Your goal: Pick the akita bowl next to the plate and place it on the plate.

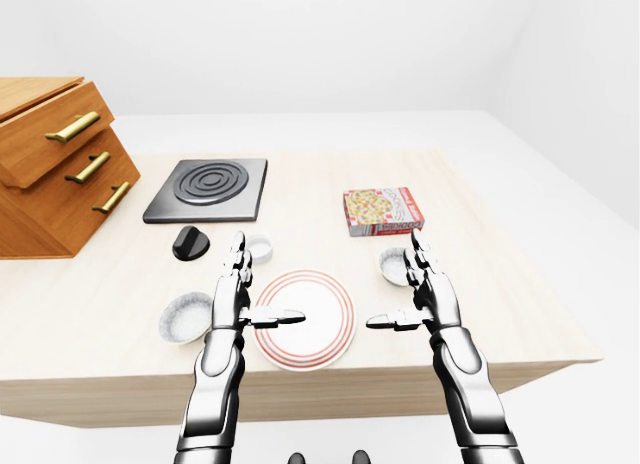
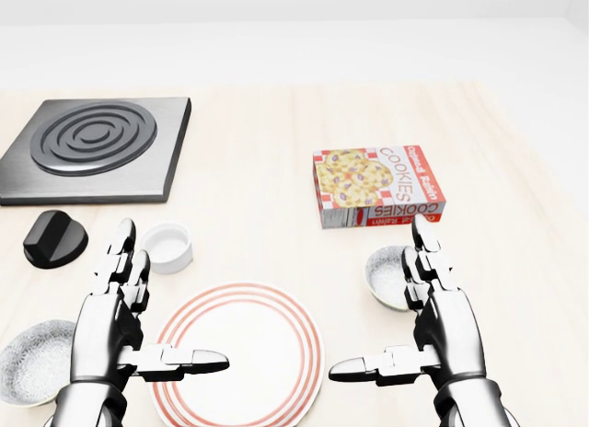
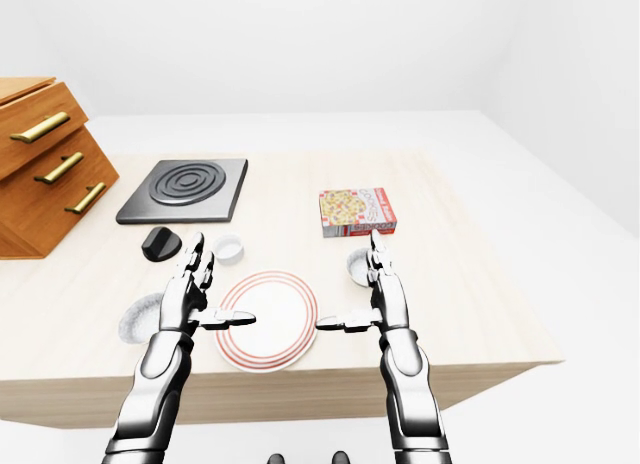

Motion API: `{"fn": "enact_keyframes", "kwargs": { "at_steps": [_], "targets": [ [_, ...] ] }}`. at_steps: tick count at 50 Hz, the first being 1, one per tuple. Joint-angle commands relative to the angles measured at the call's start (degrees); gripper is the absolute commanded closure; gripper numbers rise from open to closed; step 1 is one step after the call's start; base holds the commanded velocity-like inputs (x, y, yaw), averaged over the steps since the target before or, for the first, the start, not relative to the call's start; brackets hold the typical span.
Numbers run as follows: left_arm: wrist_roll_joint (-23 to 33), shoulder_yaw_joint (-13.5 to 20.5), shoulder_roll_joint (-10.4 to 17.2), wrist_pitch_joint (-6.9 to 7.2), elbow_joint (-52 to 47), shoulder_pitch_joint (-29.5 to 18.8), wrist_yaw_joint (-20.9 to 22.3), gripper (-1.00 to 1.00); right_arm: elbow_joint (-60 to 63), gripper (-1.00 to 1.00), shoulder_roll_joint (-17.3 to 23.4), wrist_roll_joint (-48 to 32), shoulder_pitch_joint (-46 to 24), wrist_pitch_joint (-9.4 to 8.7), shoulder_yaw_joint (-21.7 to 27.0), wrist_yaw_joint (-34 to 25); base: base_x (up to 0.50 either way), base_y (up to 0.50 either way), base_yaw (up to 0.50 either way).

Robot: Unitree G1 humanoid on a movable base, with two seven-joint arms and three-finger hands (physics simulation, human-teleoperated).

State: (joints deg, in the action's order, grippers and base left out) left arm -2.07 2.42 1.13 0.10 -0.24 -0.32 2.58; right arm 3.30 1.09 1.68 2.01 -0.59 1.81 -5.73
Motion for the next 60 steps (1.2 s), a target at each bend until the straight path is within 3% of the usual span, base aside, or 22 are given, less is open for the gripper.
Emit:
{"fn": "enact_keyframes", "kwargs": {
  "at_steps": [1, 11, 12, 21, 25, 28, 30, 34, 37, 38, 41, 42, 43, 44, 45, 48, 51, 55, 57, 58, 60],
  "targets": [
    [0.1, -0.1, 0.0, -0.09, -0.1, 0.1, 0.0, -1.00, -0.1, -1.00, -0.1, -0.1, 0.1, 0.29, 0.0, 0.1, 0.04, 0.00, 0.00],
    [0.1, 0.2, 0.1, 0.56, -0.9, 0.1, 0.0, -1.00, -0.4, -1.00, -0.1, -0.5, -0.1, 0.23, -0.1, 0.7, 0.01, 0.00, 0.00],
    [0.2, 0.2, 0.2, 1.33, -1.8, 0.1, 0.0, -1.00, -0.2, -1.00, -0.1, -0.4, -0.1, 0.15, -0.1, 0.7, 0.00, 0.00, 0.00],
    [0.0, 0.5, 0.3, 1.50, -2.2, 0.0, 0.0, -1.00, -0.6, -1.00, -0.1, -0.8, -0.4, 0.65, -0.1, 1.2, 0.00, 0.00, 0.00],
    [0.1, 2.4, 1.5, 4.90, -7.9, -0.2, -0.3, -1.00, -1.3, -1.00, 0.0, -0.6, -1.1, 0.52, 0.3, 1.4, 0.00, 0.00, 0.00],
    [0.3, 3.9, 2.2, 4.90, -10.8, -0.3, -0.3, -1.00, -1.6, -1.00, 0.0, -0.6, -1.1, 0.84, 0.3, 1.5, 0.00, 0.00, 0.00],
    [-2.9, 10.2, 4.9, 4.90, -20.5, -0.7, 0.1, -1.00, -1.4, -1.00, 0.0, -0.7, -1.0, 0.79, 0.2, 1.6, 0.00, 0.00, 0.00],
    [-4.7, 16.5, 7.2, 4.90, -29.1, -1.9, 0.6, -1.00, -1.1, -1.00, 0.0, -0.5, -0.9, 0.30, 0.2, 1.6, 0.00, 0.00, 0.00],
    [-5.9, 19.0, 8.4, 4.90, -32.2, -2.6, 1.7, -1.00, -1.0, -1.00, 0.0, -0.4, -0.9, 0.18, 0.3, 1.5, 0.00, 0.00, 0.00],
    [-8.7, 24.7, 12.4, 4.90, -39.5, -5.2, 2.1, -1.00, -1.0, -1.00, 0.0, -0.4, -0.8, 0.24, 0.3, 1.5, 0.00, 0.00, 0.00],
    [-13.3, 33.6, 17.8, 4.90, -46.0, -9.1, 2.9, -1.00, -0.5, -1.00, 0.0, -0.4, -0.6, 0.02, 0.2, 1.5, 0.00, 0.00, 0.00],
    [-15.9, 39.4, 23.1, 4.90, -48.9, -11.5, 3.4, -1.00, -0.9, -1.00, 0.0, -0.4, -0.7, 0.19, 0.2, 1.5, 0.00, 0.00, 0.00],
    [-16.4, 39.8, 23.6, 4.90, -49.0, -11.7, 3.2, -1.00, -0.9, -1.00, 0.0, -0.4, -0.7, 0.21, 0.2, 1.4, 0.00, 0.00, 0.00],
    [-18.4, 43.0, 25.2, 4.90, -50.0, -13.0, 2.8, -1.00, -1.0, -1.00, 0.0, -0.4, -0.7, 0.30, 0.2, 1.4, 0.00, 0.00, 0.00],
    [-21.9, 50.0, 30.3, 4.90, -50.7, -14.7, 3.5, -1.00, -0.9, -1.00, 0.0, -0.3, -0.6, 0.20, 0.2, 1.4, 0.00, 0.00, 0.00],
    [-30.3, 62.8, 36.3, 4.90, -49.1, -15.0, 2.2, -1.00, -1.2, -1.00, 0.0, -0.2, -0.7, 0.44, 0.3, 1.3, 0.00, 0.00, 0.00],
    [-37.3, 73.6, 41.9, 4.90, -46.0, -11.1, 0.5, -1.00, -1.2, -1.00, 0.0, -0.4, -0.7, 0.53, 0.2, 1.4, 0.00, 0.00, 0.00],
    [-43.6, 84.3, 45.0, 4.90, -40.8, -4.2, -0.5, -1.00, -1.5, -1.00, 0.0, -0.4, -0.8, 0.63, 0.3, 1.5, 0.00, 0.00, 0.00],
    [-45.2, 86.7, 44.6, 4.90, -38.8, -1.4, -0.9, -1.00, -1.6, -1.00, 0.0, -0.6, -0.7, 0.78, 0.2, 1.6, 0.00, 0.00, 0.00],
    [-44.4, 87.6, 43.1, 4.90, -36.6, 0.6, 0.0, -1.00, -1.6, -1.00, 0.0, -0.7, -0.7, 0.99, 0.1, 1.7, 0.00, 0.00, 0.00],
    [-44.6, 87.6, 42.0, 4.90, -35.1, 2.7, 0.2, -1.00, -1.8, -1.00, 0.0, -0.7, -0.7, 0.99, 0.1, 1.7, 0.00, 0.00, 0.00]
  ]
}}
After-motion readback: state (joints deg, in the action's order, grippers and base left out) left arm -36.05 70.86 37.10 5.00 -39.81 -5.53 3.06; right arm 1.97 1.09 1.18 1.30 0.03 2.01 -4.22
